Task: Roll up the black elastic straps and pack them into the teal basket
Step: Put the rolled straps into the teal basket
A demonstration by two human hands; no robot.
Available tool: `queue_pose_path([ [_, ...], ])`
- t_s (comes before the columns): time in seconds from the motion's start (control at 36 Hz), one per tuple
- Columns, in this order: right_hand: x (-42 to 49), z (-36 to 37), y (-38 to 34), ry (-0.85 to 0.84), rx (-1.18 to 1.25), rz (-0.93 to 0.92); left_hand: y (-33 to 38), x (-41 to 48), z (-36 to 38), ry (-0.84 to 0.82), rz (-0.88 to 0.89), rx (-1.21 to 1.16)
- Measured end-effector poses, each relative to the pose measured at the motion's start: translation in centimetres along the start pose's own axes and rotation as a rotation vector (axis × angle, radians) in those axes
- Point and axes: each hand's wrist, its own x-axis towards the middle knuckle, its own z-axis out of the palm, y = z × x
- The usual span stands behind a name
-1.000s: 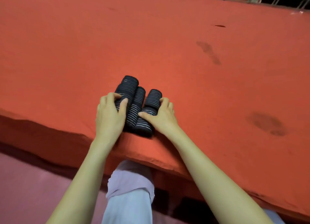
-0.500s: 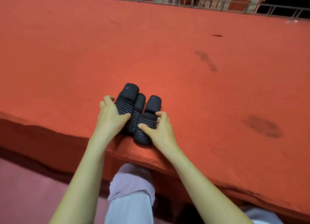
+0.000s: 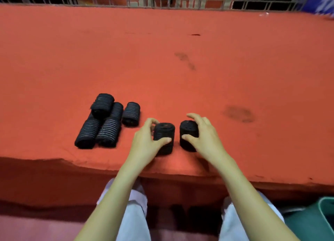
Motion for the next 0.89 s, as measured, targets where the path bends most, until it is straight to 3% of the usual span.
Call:
queue_pose_path([
  [0.14, -2.1, -3.3, 2.9, -0.041, -0.039, -0.032, 1.3, 1.2, 2.6, -0.076, 0.127, 0.132],
  [0.33, -6.0, -9.5, 6.7, 0.132, -0.146, 0.037, 5.6, -0.1, 8.0, -0.239, 0.343, 0.074],
  [0.5, -12.2, -14.7, 10.9, 0.288, -0.22, 0.234, 10.7, -2.6, 14.6, -0.371, 0.448, -0.015],
  [0.64, -18.0, -17.0, 13.8, 0.391, -0.099, 0.394, 14.3, -4.5, 19.2, -0.539, 0.534, 0.006],
  [0.75, -21.6, -18.3, 15.0, 0.322, -0.071, 0.488, 16.8, -6.3, 22.5, -0.758, 0.643, 0.088],
  [0.89, -24.7, -19.9, 17.1, 0.338, -0.121, 0.603, 19.4, -7.9, 26.3, -0.882, 0.733, 0.115],
])
